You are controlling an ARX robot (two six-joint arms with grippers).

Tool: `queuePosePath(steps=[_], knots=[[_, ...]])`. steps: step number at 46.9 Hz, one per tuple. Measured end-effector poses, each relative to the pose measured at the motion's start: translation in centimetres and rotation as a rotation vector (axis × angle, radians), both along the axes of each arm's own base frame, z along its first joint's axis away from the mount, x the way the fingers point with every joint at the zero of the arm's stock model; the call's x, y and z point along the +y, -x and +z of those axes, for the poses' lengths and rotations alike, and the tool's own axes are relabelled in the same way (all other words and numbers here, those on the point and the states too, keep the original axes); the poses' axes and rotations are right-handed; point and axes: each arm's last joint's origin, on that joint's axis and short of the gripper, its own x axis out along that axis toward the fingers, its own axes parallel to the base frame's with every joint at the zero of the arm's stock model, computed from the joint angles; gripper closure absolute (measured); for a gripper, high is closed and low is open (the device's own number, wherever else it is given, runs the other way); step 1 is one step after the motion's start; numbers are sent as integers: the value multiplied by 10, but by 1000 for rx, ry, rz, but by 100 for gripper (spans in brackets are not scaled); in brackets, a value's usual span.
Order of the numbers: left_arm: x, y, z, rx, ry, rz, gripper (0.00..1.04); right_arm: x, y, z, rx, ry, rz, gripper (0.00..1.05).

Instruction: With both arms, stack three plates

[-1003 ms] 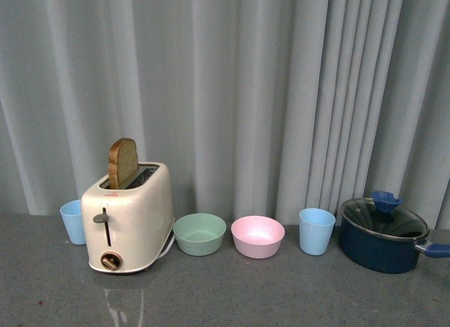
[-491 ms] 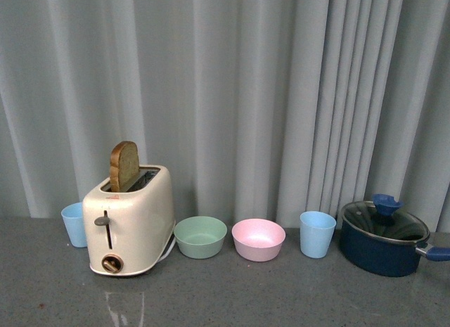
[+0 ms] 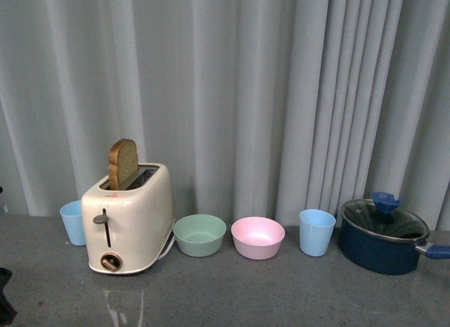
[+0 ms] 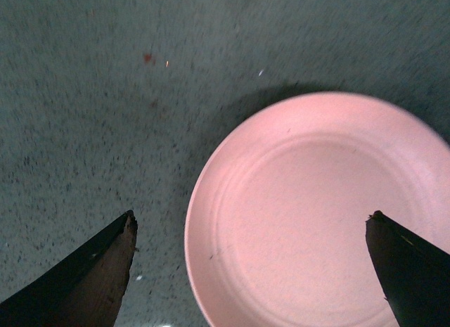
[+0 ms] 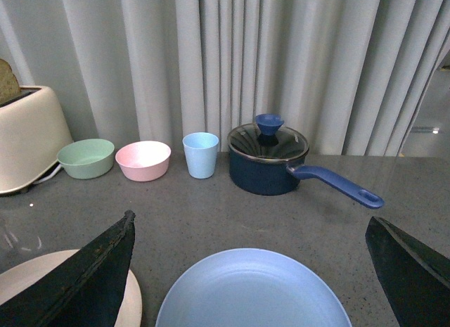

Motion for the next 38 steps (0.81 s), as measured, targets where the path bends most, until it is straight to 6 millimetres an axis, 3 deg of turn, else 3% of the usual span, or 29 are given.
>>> queuePosePath(steps=[13,28,38], knots=[[22,-5,-25,151,-5,6,7,0,0,0,0,0,0,7],[29,0,-42,232,94,-37,7,0,0,0,0,0,0,7],[30,2,-56,234,70,-58,7,0,0,0,0,0,0,7]])
